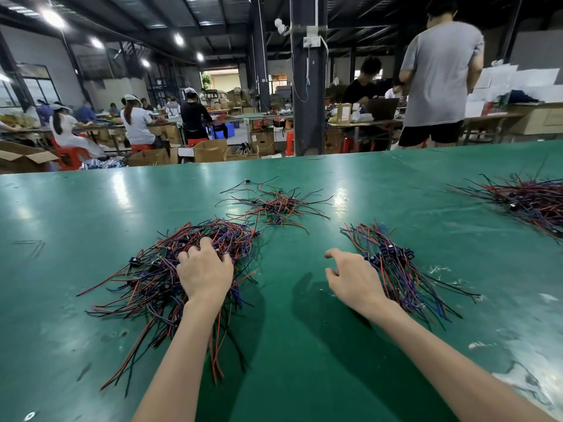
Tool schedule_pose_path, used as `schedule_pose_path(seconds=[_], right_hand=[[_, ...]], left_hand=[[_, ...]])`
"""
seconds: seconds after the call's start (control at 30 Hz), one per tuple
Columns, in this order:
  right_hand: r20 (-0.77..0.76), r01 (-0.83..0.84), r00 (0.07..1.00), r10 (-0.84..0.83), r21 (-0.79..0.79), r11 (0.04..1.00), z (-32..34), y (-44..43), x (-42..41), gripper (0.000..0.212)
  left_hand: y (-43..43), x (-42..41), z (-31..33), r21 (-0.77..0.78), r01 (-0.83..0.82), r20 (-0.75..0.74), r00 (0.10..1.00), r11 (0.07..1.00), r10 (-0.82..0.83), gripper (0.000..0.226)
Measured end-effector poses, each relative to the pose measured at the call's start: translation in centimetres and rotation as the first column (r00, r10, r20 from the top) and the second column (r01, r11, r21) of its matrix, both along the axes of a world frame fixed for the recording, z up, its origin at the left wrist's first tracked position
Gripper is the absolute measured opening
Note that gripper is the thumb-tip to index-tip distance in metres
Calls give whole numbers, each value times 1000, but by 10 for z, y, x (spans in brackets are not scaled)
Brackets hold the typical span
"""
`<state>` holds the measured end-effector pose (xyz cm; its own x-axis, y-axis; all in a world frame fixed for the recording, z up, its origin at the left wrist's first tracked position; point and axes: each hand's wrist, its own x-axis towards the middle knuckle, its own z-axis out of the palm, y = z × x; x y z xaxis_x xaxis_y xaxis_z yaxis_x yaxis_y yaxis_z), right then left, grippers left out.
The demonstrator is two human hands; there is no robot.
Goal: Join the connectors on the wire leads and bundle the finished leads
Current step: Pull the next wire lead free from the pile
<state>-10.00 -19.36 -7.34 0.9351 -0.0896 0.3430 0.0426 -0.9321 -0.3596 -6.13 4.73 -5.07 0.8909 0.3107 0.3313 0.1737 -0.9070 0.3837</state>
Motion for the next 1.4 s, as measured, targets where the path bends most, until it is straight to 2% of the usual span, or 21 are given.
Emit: schedule_pose_path(seconds=[0.13, 0.27, 0.4, 0.6, 0.67, 0.8, 0.9, 0.97, 1.03, 1.1, 1.13, 1.2, 1.27, 1.33, 1.4], right_hand=[[-31, -18, 999, 19, 27, 999, -2, 2, -2, 37], [-50, -32, 998, 35, 54, 998, -2, 3, -3, 36], [-47, -48, 998, 51, 75, 996, -1, 3, -3, 35], [-37, -52, 998, 56, 84, 995, 0, 4, -4, 35], [-34, -57, 998, 60, 91, 994, 0, 4, -4, 35], [-32, -56, 998, 59, 97, 994, 0, 4, -5, 35], [-34, -58, 998, 62, 112, 992, 0, 5, -5, 34], [-43, -56, 997, 61, 122, 991, 1, 5, -5, 34], [-52, -42, 997, 49, 135, 990, 1, 5, -4, 34], [-47, -39, 998, 47, 153, 987, 1, 6, -4, 33], [-38, -43, 998, 50, 164, 985, 1, 6, -4, 33], [-14, -62, 998, 66, 195, 979, 1, 7, -4, 30], [8, -82, 997, 83, 252, 964, 2, 8, -5, 27], [26, -102, 995, 99, 368, 924, 4, 10, -4, 21], [25, -136, 989, 145, 518, 844, 8, 13, -4, 16]], left_hand=[[2, 7, -6, 103, -29, -77, 996, 994, 37, 53], [3, 12, -10, 98, -31, -76, 996, 995, 39, 50], [1, 12, -11, 16, -39, 4, 999, 999, 39, 47], [-3, 8, -6, -36, -102, 102, 989, 994, 105, 61], [-3, 6, -4, -10, -102, 103, 989, 995, 102, 52], [-4, 1, -1, 8, -39, 80, 996, 999, 38, 19], [-7, -2, 0, -135, 45, 172, 985, 990, -21, 13], [-10, -5, 4, -283, 142, 273, 960, 949, -62, 12], [-14, -8, 11, -424, 267, 376, 921, 866, -100, 11], [-19, -10, 16, -560, 387, 454, 883, 733, -120, 13], [-22, -11, 19, -653, 443, 476, 871, 614, -122, 13], [-25, -13, 23, -804, 515, 495, 857, 299, -145, 14], [-29, -17, 27, -853, 519, 503, 845, 54, -179, 17], [-34, -20, 28, -866, 491, 499, 839, -95, -216, 19], [-40, -23, 28, -875, 448, 482, 836, -182, -263, 21]])
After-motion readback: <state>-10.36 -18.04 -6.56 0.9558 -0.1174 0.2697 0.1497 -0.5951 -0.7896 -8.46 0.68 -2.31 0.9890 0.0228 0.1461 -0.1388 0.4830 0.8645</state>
